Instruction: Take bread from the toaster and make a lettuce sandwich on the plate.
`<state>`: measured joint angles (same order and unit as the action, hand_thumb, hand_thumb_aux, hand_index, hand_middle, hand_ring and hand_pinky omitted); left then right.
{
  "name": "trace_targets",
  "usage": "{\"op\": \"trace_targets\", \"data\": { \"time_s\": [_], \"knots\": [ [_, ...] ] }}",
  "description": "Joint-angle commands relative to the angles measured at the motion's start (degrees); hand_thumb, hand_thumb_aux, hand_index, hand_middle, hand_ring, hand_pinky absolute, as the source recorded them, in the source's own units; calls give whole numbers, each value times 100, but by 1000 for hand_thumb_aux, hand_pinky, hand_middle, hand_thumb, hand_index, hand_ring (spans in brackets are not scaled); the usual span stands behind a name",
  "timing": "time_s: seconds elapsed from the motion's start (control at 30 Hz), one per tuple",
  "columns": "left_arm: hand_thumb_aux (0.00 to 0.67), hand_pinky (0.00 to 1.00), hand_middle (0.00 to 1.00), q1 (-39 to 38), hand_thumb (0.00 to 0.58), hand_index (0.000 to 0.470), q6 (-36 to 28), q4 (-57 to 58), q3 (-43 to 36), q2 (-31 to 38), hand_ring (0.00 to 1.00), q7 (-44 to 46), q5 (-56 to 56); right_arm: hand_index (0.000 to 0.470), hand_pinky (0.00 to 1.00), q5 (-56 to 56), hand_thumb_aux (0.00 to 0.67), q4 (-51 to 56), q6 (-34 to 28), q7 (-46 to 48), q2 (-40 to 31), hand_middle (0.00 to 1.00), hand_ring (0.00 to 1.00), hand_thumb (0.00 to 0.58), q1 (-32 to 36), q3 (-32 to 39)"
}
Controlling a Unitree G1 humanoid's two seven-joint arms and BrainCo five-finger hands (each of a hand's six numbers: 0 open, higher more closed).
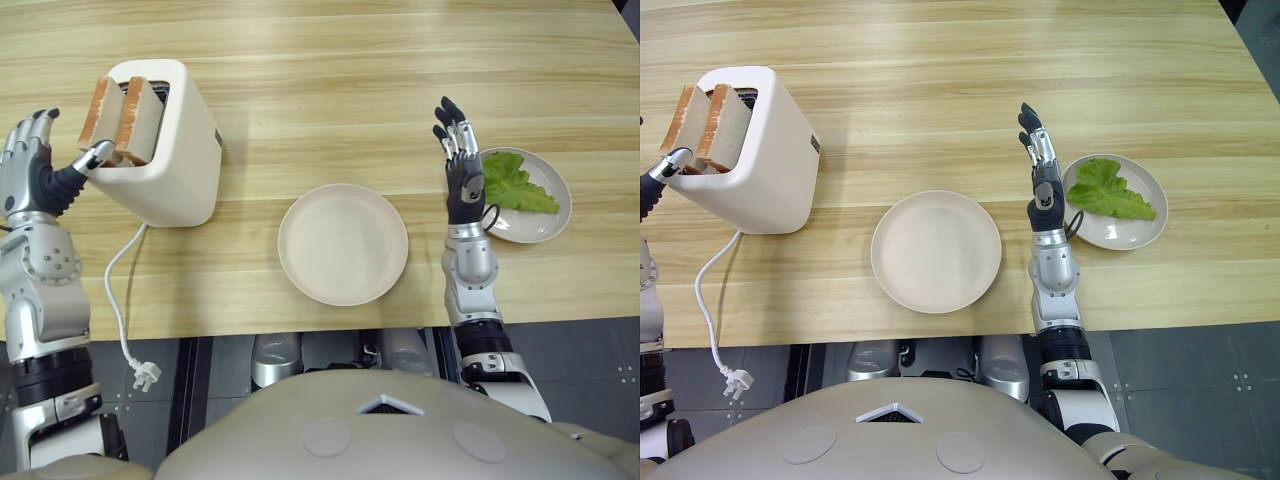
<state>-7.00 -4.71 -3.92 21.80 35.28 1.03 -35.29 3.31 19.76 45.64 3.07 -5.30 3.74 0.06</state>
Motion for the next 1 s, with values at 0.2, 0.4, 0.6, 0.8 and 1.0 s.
{"op": "trace_targets", "data": {
  "time_s": [0.2, 0.4, 0.6, 0.8, 1.0],
  "knots": [
    [378, 0, 0, 181, 470, 260, -213, 66, -173, 118, 0, -27, 44, 0, 0, 21, 0, 100, 49, -33, -33, 0, 0, 0, -36, -43],
    [399, 0, 0, 202, 485, 274, -265, 107, -197, 98, 0, -84, 81, 0, 0, 12, 0, 75, 60, -31, -58, 0, 0, 0, -67, -46],
    [399, 0, 0, 218, 485, 274, -227, 60, -456, -10, 0, -100, 46, 0, 0, 13, 0, 83, 67, -26, -72, 0, 0, 0, -66, -53],
    [397, 0, 0, 275, 484, 272, -195, 83, -807, -163, 0, -77, 132, 0, 0, 34, 0, 114, 76, -14, -77, 0, 0, 0, -36, -36],
    [436, 0, 0, 348, 509, 299, -188, -33, -702, -95, 0, -232, 87, 0, 0, 70, 0, 98, 79, -34, -68, 0, 0, 0, -50, -32]
  ]
}}
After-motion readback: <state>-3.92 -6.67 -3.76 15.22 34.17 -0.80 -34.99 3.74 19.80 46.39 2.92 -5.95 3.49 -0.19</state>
